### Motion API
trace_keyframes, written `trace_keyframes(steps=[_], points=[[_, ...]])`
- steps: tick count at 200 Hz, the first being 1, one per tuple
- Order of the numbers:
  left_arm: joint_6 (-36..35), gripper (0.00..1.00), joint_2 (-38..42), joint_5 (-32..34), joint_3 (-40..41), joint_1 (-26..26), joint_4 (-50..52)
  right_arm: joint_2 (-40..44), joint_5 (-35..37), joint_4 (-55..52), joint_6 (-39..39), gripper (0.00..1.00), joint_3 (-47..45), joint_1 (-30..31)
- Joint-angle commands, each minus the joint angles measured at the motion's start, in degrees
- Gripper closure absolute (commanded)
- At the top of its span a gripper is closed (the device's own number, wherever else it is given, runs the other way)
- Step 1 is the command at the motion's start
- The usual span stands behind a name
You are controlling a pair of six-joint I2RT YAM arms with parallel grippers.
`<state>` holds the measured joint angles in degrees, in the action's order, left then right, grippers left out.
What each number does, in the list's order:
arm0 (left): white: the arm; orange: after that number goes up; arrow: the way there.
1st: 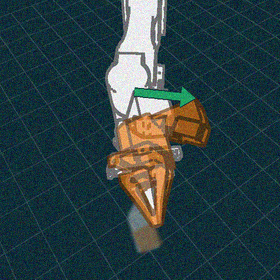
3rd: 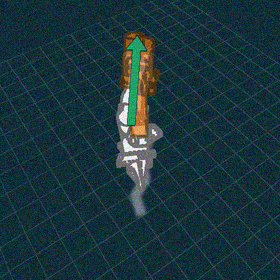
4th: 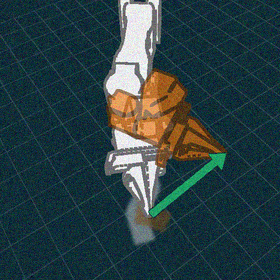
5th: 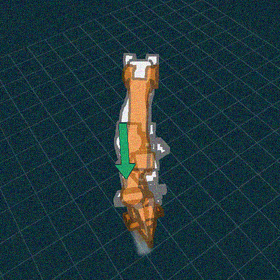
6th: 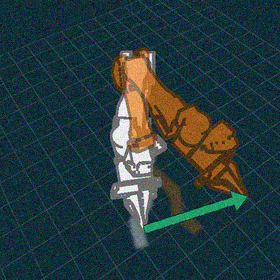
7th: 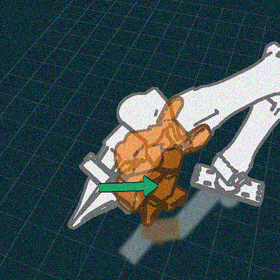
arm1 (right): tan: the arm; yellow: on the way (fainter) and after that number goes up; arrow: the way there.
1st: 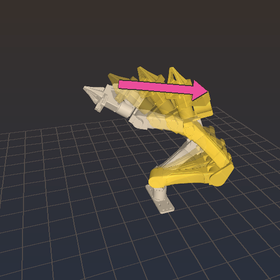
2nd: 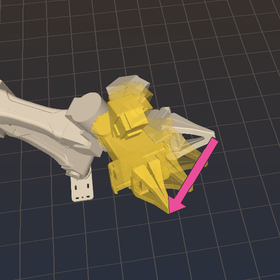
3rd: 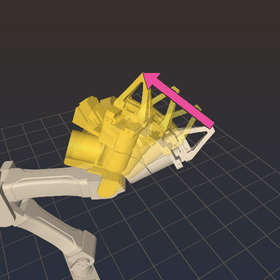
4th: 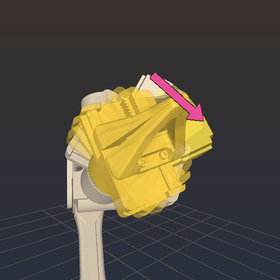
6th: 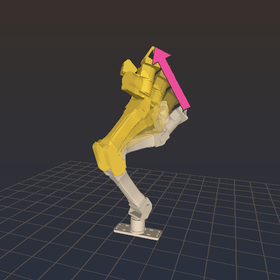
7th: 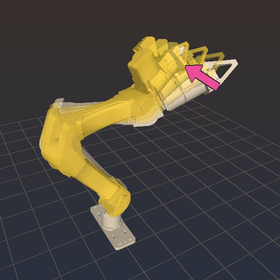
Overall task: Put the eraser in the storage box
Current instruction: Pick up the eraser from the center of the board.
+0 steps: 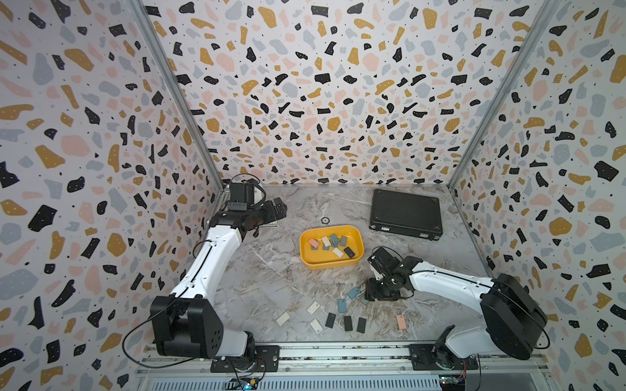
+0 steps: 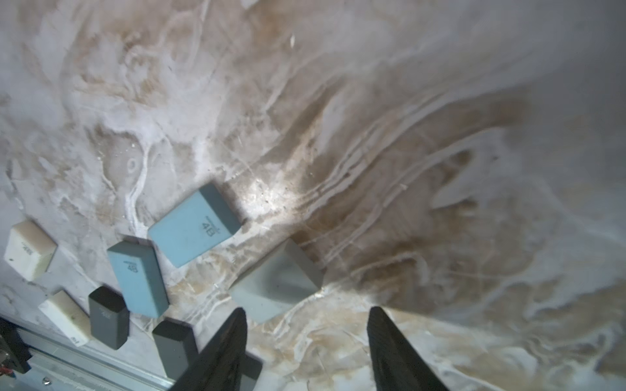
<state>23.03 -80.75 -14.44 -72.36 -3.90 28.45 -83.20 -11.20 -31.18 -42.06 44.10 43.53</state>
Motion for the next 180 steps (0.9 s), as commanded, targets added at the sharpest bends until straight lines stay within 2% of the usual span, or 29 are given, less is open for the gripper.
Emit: trace_keyframes(steps=[1, 146, 180], points=[[-0.09, 0.0, 1.21, -0.07, 0.45, 0.28, -1.29, -1.25, -2.58, 1.06, 0.35, 0.41, 1.36, 0.33], [0.63, 0.0, 0.48, -1.21, 0.99, 0.21, -2.22, -6.3, -0.14, -1.52, 5.2, 0.43, 8.22, 1.64], [0.7, 0.0, 0.46, -1.38, 1.01, 0.21, -2.19, -6.27, 3.3, -3.93, 6.12, 0.43, 10.13, 1.75]])
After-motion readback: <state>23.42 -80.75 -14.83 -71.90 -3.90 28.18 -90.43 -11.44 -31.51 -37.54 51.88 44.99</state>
